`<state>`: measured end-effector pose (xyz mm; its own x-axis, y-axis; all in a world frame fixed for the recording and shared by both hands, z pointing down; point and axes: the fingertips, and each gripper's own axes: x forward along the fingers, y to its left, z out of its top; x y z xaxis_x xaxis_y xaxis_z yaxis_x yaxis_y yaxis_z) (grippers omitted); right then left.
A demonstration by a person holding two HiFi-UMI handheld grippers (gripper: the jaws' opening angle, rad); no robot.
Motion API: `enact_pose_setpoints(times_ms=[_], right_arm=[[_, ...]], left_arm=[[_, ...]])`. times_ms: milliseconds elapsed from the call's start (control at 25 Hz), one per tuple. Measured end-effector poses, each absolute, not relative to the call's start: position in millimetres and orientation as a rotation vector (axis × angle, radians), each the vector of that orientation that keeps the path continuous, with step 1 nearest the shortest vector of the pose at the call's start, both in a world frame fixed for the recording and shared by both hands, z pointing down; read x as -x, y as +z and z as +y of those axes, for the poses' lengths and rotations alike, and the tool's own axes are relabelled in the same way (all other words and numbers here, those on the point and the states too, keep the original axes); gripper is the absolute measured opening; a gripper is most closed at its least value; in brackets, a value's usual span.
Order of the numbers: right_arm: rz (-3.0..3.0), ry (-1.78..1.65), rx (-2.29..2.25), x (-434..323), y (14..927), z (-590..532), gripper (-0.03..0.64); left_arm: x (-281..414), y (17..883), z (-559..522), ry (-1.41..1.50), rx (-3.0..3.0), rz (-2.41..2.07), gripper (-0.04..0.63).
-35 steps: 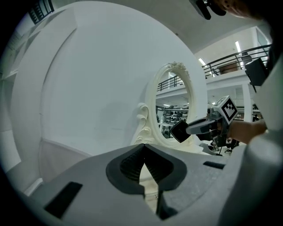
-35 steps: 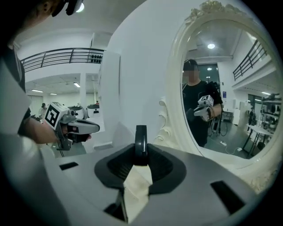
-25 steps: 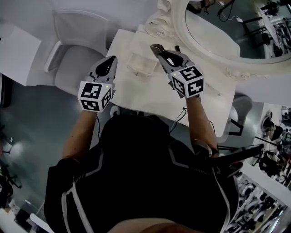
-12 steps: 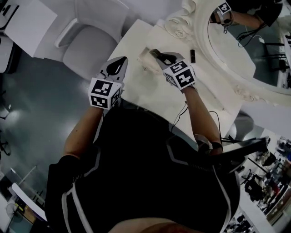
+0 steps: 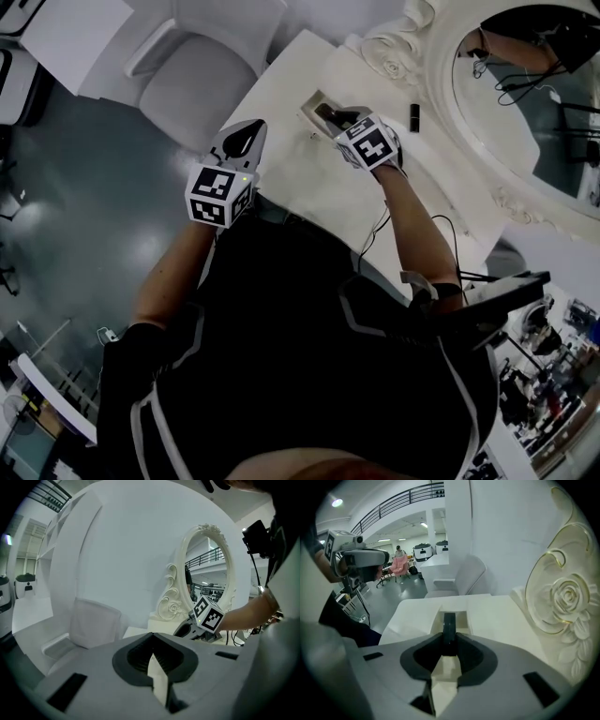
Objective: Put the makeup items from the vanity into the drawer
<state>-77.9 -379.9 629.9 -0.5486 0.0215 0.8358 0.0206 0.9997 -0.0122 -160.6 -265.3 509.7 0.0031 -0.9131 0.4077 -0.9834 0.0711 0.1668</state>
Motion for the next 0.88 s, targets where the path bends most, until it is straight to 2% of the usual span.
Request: enact_pose_setpoints(times_ms=[880], right_arm=[[-2.051,-0.091,0.100,79,653,-376,0.098]], left_arm=[[163,516,-246,0.213,-1.843,-1.944,0.003]])
